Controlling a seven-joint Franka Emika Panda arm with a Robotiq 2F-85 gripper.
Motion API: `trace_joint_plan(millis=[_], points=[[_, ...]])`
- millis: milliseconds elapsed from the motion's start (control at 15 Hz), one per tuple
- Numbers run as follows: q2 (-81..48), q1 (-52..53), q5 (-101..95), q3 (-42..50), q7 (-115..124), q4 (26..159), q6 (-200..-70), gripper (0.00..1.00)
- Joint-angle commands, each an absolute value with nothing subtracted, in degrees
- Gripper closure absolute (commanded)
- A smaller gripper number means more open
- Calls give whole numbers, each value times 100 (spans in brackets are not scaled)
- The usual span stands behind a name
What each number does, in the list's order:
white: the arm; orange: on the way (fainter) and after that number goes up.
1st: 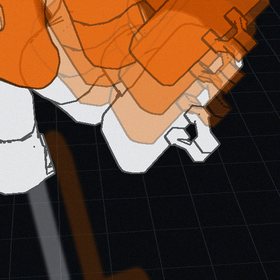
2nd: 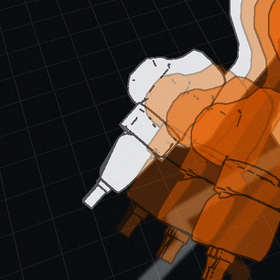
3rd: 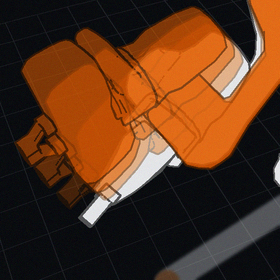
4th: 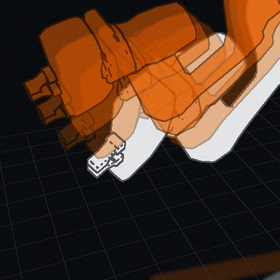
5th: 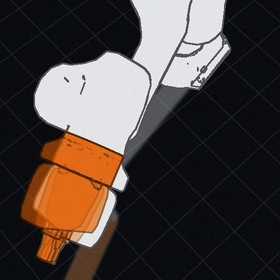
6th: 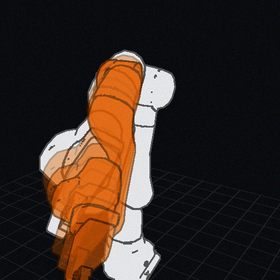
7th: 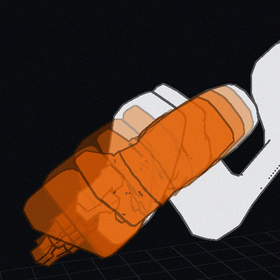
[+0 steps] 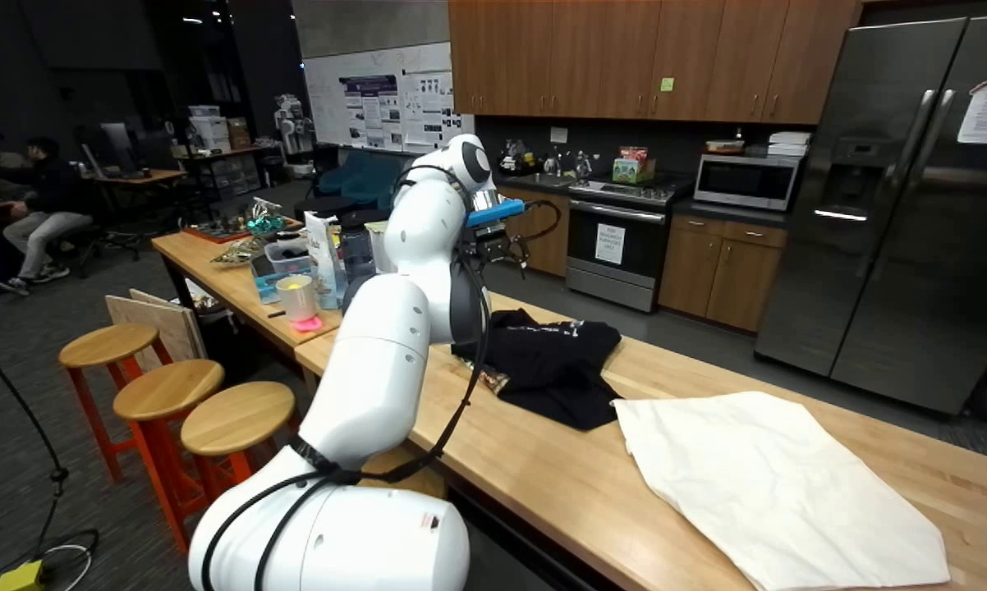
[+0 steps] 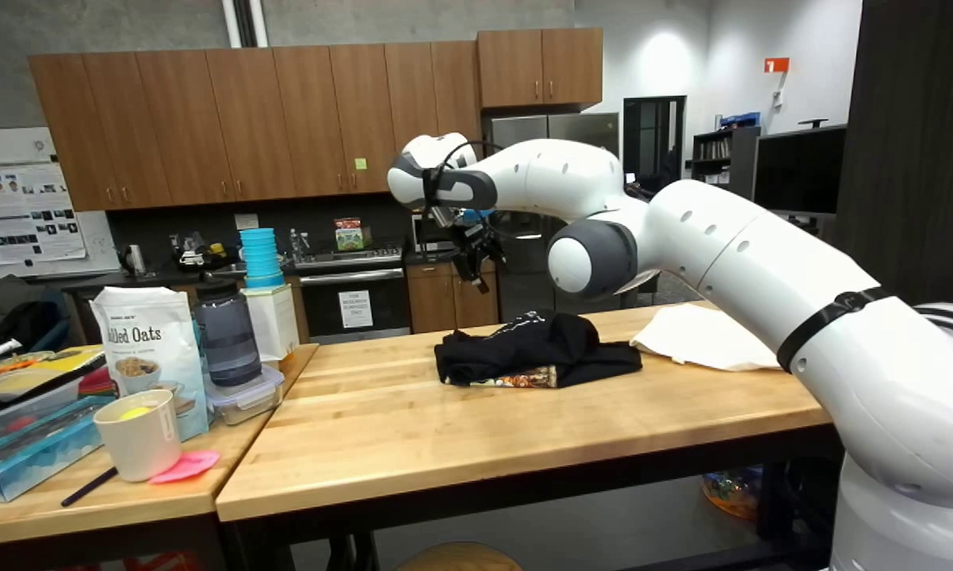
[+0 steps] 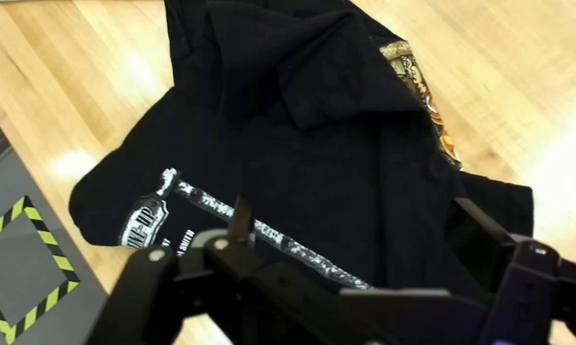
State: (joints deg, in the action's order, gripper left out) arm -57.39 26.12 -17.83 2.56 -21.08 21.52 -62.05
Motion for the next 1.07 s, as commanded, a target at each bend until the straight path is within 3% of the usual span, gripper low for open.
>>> trace_joint_plan(millis=[0, 1000], points=[[-5935, 2466, -1893, 489, -1648, 1999, -6334, 0], [-6818, 2011, -2342, 1260, 54, 1983, -6223, 0]])
